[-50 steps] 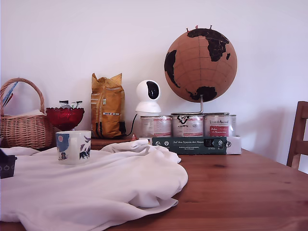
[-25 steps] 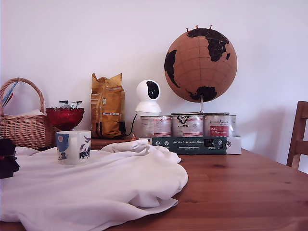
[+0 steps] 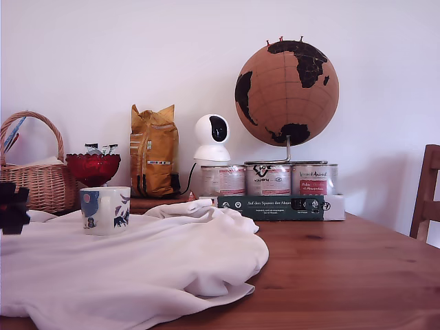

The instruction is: Pick the grey coffee capsule and place it inside the blue coffee cup

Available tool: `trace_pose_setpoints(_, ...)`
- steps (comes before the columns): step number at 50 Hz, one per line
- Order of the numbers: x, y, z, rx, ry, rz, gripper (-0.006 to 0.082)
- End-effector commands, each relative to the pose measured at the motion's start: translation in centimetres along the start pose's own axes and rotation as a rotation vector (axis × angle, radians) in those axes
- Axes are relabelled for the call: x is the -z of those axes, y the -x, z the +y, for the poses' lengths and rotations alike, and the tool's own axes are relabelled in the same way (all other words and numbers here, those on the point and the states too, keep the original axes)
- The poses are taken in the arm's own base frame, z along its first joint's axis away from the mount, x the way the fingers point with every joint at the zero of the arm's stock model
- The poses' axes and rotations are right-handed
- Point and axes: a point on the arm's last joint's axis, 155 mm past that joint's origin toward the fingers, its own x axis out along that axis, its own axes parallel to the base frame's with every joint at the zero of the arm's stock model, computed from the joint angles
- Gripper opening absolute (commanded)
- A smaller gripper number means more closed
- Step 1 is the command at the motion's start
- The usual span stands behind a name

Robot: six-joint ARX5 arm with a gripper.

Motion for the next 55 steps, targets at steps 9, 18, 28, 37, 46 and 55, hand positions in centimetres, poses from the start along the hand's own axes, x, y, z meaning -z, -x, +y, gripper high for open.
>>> trace_pose_setpoints(9,-5.8,-0.6,-0.9,0.061,0.104,-0.182,0.0147)
trace_pose_setpoints(18,-10.4,-1.9,-3.6,0.178,0.119,-0.255,0.0147)
trace_pose_setpoints(28,-12.8,-4.4,-6.7,0.231,0.051,-0.203,0.0147)
trace_pose_setpoints(37,-13.7,-6.1,-8.5,0.241,-0.055,-0.113,0.015)
trace_pose_setpoints(46,-14.1,-6.8,-9.3,0.244,-0.116,-0.045,0.015)
trace_pose_setpoints(55,-13.7,-7.5,-9.4,0.24,-0.124,0.006,0.015)
